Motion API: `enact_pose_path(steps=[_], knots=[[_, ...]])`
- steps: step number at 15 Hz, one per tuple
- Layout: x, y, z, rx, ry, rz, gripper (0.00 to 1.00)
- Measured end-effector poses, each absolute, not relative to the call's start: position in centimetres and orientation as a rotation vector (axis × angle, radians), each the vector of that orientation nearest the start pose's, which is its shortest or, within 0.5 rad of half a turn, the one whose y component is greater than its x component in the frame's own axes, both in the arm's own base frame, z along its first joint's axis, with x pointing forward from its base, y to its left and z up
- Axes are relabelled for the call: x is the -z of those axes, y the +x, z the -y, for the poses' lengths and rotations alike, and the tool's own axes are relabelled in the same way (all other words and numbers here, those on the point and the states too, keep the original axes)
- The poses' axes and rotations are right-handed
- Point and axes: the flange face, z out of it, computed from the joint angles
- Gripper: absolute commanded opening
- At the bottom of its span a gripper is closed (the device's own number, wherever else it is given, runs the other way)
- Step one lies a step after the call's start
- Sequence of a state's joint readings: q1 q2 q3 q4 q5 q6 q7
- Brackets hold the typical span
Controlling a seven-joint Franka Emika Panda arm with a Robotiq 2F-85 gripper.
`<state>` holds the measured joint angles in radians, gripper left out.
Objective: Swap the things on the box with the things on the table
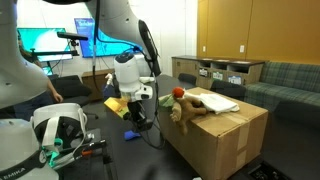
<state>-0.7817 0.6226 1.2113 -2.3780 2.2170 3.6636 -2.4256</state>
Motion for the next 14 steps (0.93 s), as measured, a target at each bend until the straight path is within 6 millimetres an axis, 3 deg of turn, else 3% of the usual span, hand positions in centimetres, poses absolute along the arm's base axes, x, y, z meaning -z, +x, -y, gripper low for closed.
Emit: enact_pose_path(steps=[1,2,3,9,14], knots=[[-19.6,37.1,-9.2,0.209,-2.907,0.539,0.07],[-19.0,37.7,-9.1,0.208,-2.924,0.482,0.55],[-18.6,38.3,-8.9,0.209,-2.938,0.430,0.56],[-17.4,39.2,-8.8,0.191,-2.983,0.338,0.99],[-17.6,38.6,-10.4,0.181,-2.972,0.379,1.00]])
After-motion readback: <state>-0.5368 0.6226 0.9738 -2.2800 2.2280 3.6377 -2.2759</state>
